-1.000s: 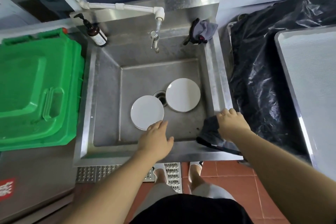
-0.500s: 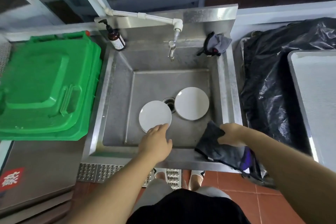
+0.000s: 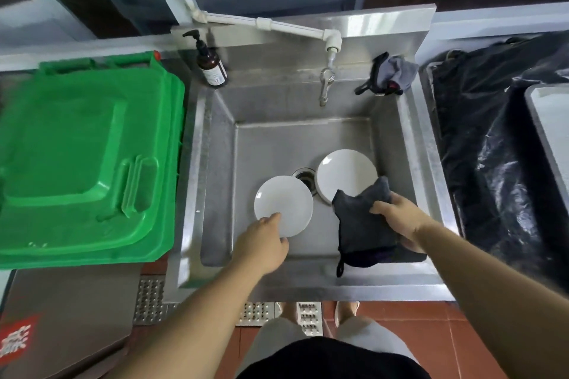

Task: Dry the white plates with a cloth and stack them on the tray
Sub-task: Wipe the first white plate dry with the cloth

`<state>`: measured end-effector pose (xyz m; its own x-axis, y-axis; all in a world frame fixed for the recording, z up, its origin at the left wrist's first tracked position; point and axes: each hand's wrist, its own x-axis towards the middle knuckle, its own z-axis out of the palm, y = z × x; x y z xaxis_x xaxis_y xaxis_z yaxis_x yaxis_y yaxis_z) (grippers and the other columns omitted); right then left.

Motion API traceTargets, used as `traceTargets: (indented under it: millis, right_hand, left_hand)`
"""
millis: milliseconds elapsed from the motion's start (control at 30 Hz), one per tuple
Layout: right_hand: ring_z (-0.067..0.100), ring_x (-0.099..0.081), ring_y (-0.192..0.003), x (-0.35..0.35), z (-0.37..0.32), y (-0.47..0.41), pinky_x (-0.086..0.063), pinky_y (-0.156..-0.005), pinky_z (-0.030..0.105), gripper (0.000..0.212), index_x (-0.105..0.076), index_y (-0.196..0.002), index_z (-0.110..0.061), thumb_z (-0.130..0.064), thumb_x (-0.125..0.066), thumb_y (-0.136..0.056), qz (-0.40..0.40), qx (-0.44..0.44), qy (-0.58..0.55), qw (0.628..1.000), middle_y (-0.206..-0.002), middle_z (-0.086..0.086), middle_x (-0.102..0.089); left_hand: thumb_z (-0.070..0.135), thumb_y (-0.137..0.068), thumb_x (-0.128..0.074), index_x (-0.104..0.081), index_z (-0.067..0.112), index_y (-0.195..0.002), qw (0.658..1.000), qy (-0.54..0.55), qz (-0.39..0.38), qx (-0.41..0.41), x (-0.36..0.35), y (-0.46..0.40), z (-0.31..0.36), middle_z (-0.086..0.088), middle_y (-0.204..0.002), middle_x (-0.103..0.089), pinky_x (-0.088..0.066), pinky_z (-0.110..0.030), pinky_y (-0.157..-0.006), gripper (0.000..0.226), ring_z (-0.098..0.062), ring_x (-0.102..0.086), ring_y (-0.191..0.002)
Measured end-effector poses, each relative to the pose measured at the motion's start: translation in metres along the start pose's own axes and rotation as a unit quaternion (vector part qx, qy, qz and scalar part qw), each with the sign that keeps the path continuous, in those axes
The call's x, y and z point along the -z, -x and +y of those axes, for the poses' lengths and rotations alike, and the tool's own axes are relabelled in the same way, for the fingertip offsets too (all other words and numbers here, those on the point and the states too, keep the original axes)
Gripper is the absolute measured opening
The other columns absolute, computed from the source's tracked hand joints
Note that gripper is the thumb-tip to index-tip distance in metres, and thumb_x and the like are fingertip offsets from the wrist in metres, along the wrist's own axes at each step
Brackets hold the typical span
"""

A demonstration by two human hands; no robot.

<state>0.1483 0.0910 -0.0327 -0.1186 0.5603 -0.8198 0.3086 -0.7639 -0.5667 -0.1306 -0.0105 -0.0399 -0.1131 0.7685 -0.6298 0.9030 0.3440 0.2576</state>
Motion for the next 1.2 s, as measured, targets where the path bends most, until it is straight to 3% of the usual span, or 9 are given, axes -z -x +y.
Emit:
traceTargets:
  millis: [100, 233, 367, 500, 600, 900, 967, 1100, 1200]
  right_hand:
    - [0.035, -0.064, -0.111, -0.021, 0.01, -0.014, -0.05, -0.108, 0.054, 0.025, -0.059, -0.126, -0.011, -0.009, -0.06, -0.1, 0.035, -0.025, -0.069, 0.997, -0.124, 0.016, -0.069]
    - [0.037, -0.065, -0.112, -0.039, 0.021, -0.034, -0.056, -0.091, 0.046, 0.035, -0.061, -0.132, -0.01, -0.002, -0.06, -0.098, 0.066, -0.054, -0.164, 0.983, -0.126, 0.016, -0.069]
    - [0.039, -0.067, -0.113, -0.047, 0.031, -0.059, -0.056, -0.097, 0.054, 0.037, -0.066, -0.13, -0.019, -0.002, -0.06, -0.097, 0.092, -0.083, -0.215, 0.969, -0.125, 0.014, -0.071]
    - [0.037, -0.069, -0.11, -0.058, 0.036, -0.082, -0.058, -0.094, 0.053, 0.022, -0.068, -0.12, -0.02, -0.016, -0.068, -0.099, 0.099, -0.085, -0.247, 0.96, -0.119, 0.011, -0.074]
    - [0.036, -0.071, -0.11, -0.064, 0.043, -0.101, -0.056, -0.099, 0.059, 0.03, -0.067, -0.125, -0.021, -0.03, -0.074, -0.097, 0.102, -0.081, -0.253, 0.959, -0.124, 0.009, -0.074]
    - [0.024, -0.08, -0.09, -0.064, 0.062, -0.147, -0.063, -0.069, 0.041, 0.023, -0.067, -0.12, -0.022, -0.025, -0.072, -0.098, 0.11, -0.08, -0.273, 0.952, -0.105, 0.002, -0.081]
    - [0.023, -0.079, -0.091, -0.065, 0.065, -0.153, -0.062, -0.071, 0.041, 0.023, -0.067, -0.121, -0.021, -0.025, -0.071, -0.099, 0.111, -0.08, -0.276, 0.951, -0.107, 0.002, -0.081]
    - [0.026, -0.078, -0.1, -0.07, 0.066, -0.16, -0.06, -0.091, 0.049, 0.024, -0.066, -0.123, -0.017, -0.023, -0.069, -0.1, 0.116, -0.074, -0.291, 0.947, -0.111, 0.004, -0.08]
    - [0.026, -0.078, -0.101, -0.073, 0.067, -0.165, -0.059, -0.091, 0.049, 0.03, -0.065, -0.129, -0.011, -0.02, -0.067, -0.1, 0.121, -0.067, -0.302, 0.943, -0.113, 0.007, -0.079]
  left_hand:
    - [0.034, -0.097, -0.05, -0.046, 0.02, -0.139, 1.0, -0.002, -0.011, 0.002, 0.0, -0.016, -0.024, -0.006, -0.142, -0.058, -0.051, -0.046, -0.1, 0.045, -0.033, -0.054, -0.128]
    - [0.035, -0.098, -0.047, -0.046, 0.021, -0.139, 0.999, -0.007, -0.034, 0.024, -0.001, -0.038, -0.046, -0.006, -0.138, -0.058, -0.051, -0.044, -0.097, 0.044, -0.033, -0.057, -0.124]
    - [0.034, -0.099, -0.046, -0.048, 0.023, -0.138, 0.997, 0.015, -0.048, 0.053, -0.014, -0.065, -0.059, -0.003, -0.137, -0.058, -0.052, -0.042, -0.094, 0.041, -0.032, -0.057, -0.121]
    - [0.035, -0.099, -0.046, -0.052, 0.024, -0.136, 0.993, 0.053, -0.056, 0.091, -0.039, -0.097, -0.072, -0.002, -0.137, -0.06, -0.054, -0.044, -0.095, 0.039, -0.031, -0.06, -0.118]
    - [0.037, -0.1, -0.048, -0.053, 0.022, -0.141, 0.987, 0.086, -0.047, 0.125, -0.06, -0.123, -0.082, -0.004, -0.142, -0.06, -0.054, -0.043, -0.097, 0.045, -0.031, -0.061, -0.12]
    - [0.023, -0.102, -0.057, -0.063, 0.011, -0.116, 0.946, 0.205, 0.04, 0.249, -0.112, -0.198, -0.111, -0.004, -0.107, -0.065, -0.043, -0.027, -0.064, 0.02, -0.024, -0.057, -0.088]
    - [0.022, -0.1, -0.058, -0.063, 0.009, -0.11, 0.939, 0.214, 0.064, 0.263, -0.12, -0.211, -0.114, -0.005, -0.105, -0.066, -0.044, -0.027, -0.059, 0.017, -0.025, -0.06, -0.087]
    - [0.021, -0.096, -0.055, -0.064, 0.009, -0.112, 0.918, 0.255, 0.09, 0.291, -0.134, -0.23, -0.117, -0.011, -0.112, -0.07, -0.058, -0.039, -0.081, 0.022, -0.035, -0.067, -0.098]
    - [0.024, -0.091, -0.06, -0.067, 0.011, -0.108, 0.897, 0.283, 0.104, 0.323, -0.138, -0.238, -0.118, -0.01, -0.106, -0.073, -0.06, -0.039, -0.079, 0.022, -0.036, -0.069, -0.094]
